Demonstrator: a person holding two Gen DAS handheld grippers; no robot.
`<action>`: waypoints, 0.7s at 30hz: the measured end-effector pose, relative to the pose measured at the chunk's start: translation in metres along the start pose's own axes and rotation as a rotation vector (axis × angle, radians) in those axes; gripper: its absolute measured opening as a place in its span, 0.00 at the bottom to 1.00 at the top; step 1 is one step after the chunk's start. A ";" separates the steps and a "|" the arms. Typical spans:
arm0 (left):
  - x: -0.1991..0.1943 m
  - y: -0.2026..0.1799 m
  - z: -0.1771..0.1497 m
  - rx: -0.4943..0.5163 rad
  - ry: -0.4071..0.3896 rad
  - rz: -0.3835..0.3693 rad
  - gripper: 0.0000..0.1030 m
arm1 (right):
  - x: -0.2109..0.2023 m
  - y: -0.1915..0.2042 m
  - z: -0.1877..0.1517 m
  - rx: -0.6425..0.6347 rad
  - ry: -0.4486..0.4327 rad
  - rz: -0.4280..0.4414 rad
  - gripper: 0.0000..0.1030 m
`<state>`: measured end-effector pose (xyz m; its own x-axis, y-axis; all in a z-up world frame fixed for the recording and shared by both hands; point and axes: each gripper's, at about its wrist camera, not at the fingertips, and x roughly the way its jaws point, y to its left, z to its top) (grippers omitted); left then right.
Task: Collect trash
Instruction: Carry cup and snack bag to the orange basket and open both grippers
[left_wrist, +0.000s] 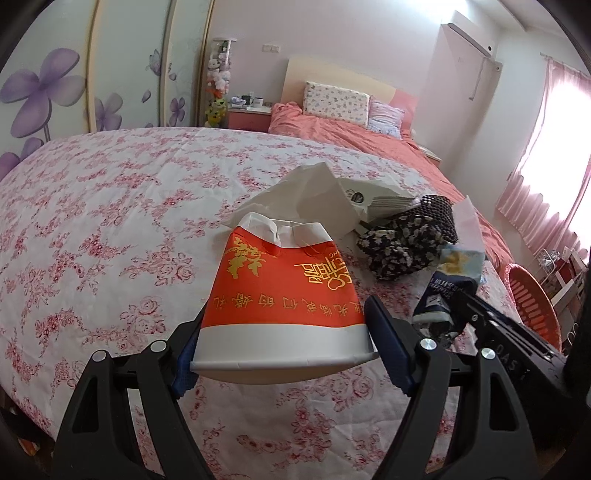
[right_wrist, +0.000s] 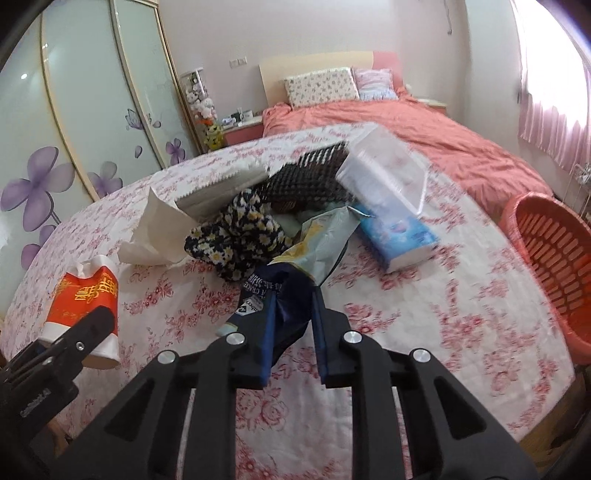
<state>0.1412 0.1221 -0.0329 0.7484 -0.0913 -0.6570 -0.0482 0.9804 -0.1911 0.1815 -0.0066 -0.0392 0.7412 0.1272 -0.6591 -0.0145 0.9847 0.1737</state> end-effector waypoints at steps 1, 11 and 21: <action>-0.001 -0.002 0.000 0.003 -0.001 -0.003 0.76 | -0.005 0.000 0.001 -0.004 -0.011 -0.005 0.18; -0.005 -0.032 0.002 0.057 -0.013 -0.055 0.76 | -0.038 -0.025 0.005 -0.018 -0.085 -0.067 0.18; -0.001 -0.081 0.003 0.122 -0.001 -0.146 0.76 | -0.059 -0.083 0.003 0.047 -0.125 -0.178 0.18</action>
<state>0.1465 0.0435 -0.0149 0.7424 -0.2341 -0.6277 0.1419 0.9707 -0.1941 0.1414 -0.0958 -0.0126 0.8070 -0.0664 -0.5867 0.1529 0.9833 0.0990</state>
